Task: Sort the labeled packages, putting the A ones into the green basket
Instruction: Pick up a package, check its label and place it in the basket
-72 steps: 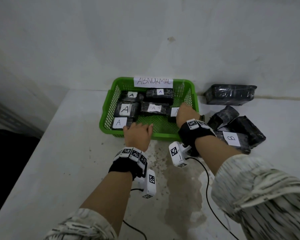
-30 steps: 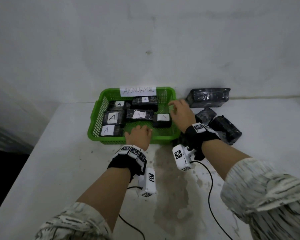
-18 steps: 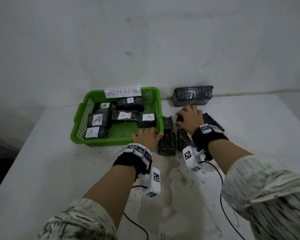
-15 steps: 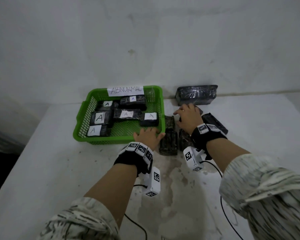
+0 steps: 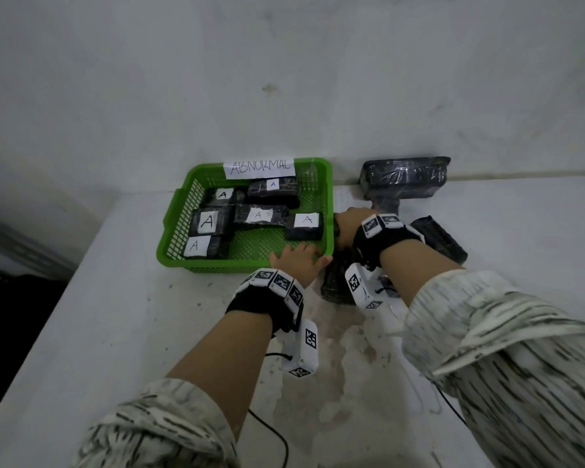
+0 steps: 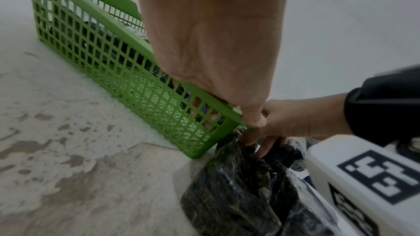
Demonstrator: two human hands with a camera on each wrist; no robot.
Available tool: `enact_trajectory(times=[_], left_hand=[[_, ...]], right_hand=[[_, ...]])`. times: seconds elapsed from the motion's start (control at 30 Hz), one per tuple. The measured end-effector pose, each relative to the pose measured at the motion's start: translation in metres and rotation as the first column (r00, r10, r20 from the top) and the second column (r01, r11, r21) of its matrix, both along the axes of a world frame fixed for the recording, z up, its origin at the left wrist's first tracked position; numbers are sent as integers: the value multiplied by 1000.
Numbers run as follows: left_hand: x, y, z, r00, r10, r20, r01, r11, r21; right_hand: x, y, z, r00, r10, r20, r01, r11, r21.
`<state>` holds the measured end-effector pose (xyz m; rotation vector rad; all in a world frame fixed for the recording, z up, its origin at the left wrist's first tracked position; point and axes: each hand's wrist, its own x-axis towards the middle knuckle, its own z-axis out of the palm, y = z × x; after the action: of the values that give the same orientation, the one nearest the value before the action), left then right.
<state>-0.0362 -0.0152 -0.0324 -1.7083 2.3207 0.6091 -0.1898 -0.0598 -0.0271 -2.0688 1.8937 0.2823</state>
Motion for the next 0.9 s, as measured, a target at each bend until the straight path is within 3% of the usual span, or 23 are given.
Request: enact_trajectory(times=[0.2,0.33,0.43,0.53,0.63,0.7,0.8,0.9], left_hand=[[1,1,4,1000,3,-3,-3,1000,28],[1,-1,7,1000,-10,9,10,998,67],[5,-1,7,999,22,-44,-19,998,66],[9,3,3,957,134,-256,-129,991,34],[13,8,4,800,198,-567,-234,972,11],[15,15,14,654,214,-726,-240,968,69],[15,28,30,440,341,-831,-226,937,265],[18,37,33,266,484,-834,-213,873,438]], right_hand=[[-8,9,3,984,-142,104,144,990,-8],[-17,23,12,902,-280,328,322,944,-78],[-19,35,24,719,-335,609,478,874,-84],[-17,53,30,411,-279,868,613,789,-37],[-7,76,32,37,-265,964,619,763,186],[2,91,29,-114,-259,959,524,804,279],[20,108,24,-159,-226,961,412,869,273],[32,118,21,-209,-221,953,361,888,285]])
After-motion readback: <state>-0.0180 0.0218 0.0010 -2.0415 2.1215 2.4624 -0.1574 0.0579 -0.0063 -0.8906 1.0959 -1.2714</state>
